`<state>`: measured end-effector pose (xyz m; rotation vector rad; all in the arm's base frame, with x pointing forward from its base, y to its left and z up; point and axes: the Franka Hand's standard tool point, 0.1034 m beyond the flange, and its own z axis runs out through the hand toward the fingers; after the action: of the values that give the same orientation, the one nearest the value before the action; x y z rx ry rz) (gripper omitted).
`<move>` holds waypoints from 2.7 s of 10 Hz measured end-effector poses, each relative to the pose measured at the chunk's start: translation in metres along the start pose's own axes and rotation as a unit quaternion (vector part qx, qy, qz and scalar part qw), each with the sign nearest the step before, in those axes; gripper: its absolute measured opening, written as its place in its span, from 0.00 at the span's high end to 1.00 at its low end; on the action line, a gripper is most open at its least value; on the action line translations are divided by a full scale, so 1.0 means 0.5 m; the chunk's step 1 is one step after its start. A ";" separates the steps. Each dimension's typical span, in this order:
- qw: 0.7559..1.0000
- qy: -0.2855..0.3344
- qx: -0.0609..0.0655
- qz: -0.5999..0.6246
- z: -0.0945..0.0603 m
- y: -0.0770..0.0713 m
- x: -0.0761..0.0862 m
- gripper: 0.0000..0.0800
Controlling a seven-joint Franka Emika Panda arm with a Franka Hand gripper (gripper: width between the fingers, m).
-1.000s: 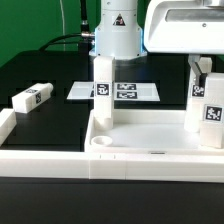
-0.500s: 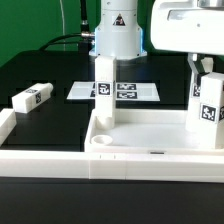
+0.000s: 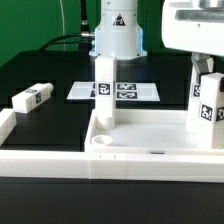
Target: Assemble desk
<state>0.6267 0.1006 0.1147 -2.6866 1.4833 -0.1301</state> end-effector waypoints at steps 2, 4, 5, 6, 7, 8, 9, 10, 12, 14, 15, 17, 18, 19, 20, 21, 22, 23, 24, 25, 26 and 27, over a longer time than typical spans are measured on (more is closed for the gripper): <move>0.999 0.000 -0.001 -0.047 0.000 -0.002 -0.006 0.24; 0.988 0.004 -0.005 -0.152 0.002 -0.005 -0.015 0.20; 0.979 0.003 -0.005 -0.205 0.004 -0.006 -0.017 0.19; 0.966 0.004 -0.005 -0.259 0.005 -0.004 -0.014 0.19; 0.955 0.006 -0.003 -0.297 0.005 -0.003 -0.007 0.19; 0.943 0.007 -0.005 -0.334 0.005 -0.003 -0.006 0.19; 0.928 0.008 -0.007 -0.372 0.005 -0.003 -0.007 0.19; 0.917 0.008 -0.008 -0.400 0.005 -0.004 -0.009 0.19; 0.887 0.007 -0.008 -0.461 0.005 -0.004 -0.009 0.19; 0.861 0.007 -0.009 -0.509 0.006 -0.003 -0.007 0.19; 0.844 0.007 -0.010 -0.537 0.006 -0.003 -0.006 0.19; 0.807 0.007 -0.012 -0.591 0.006 -0.001 -0.003 0.19; 0.802 0.007 -0.013 -0.597 0.006 0.000 -0.002 0.19; 0.803 0.007 -0.013 -0.596 0.006 0.000 -0.002 0.22; 0.803 0.007 -0.013 -0.595 0.006 0.000 -0.002 0.22; 0.806 0.007 -0.012 -0.592 0.006 0.000 -0.001 0.45; 0.810 0.007 -0.012 -0.586 0.006 0.000 -0.002 0.64; 0.813 0.007 -0.012 -0.582 0.006 0.000 -0.002 0.64; 0.832 0.007 -0.012 -0.555 0.007 0.001 -0.001 0.64; 0.846 0.008 -0.012 -0.533 0.007 0.001 0.000 0.64; 0.868 0.008 -0.012 -0.496 0.007 0.001 0.000 0.64; 0.891 0.007 -0.009 -0.454 0.008 0.002 -0.001 0.64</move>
Offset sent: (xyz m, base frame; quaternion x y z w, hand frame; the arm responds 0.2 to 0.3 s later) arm 0.0017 0.0076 -0.0009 -0.0329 0.0222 -0.2736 0.9610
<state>0.6262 0.1005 0.1108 -3.1345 0.1074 -0.1733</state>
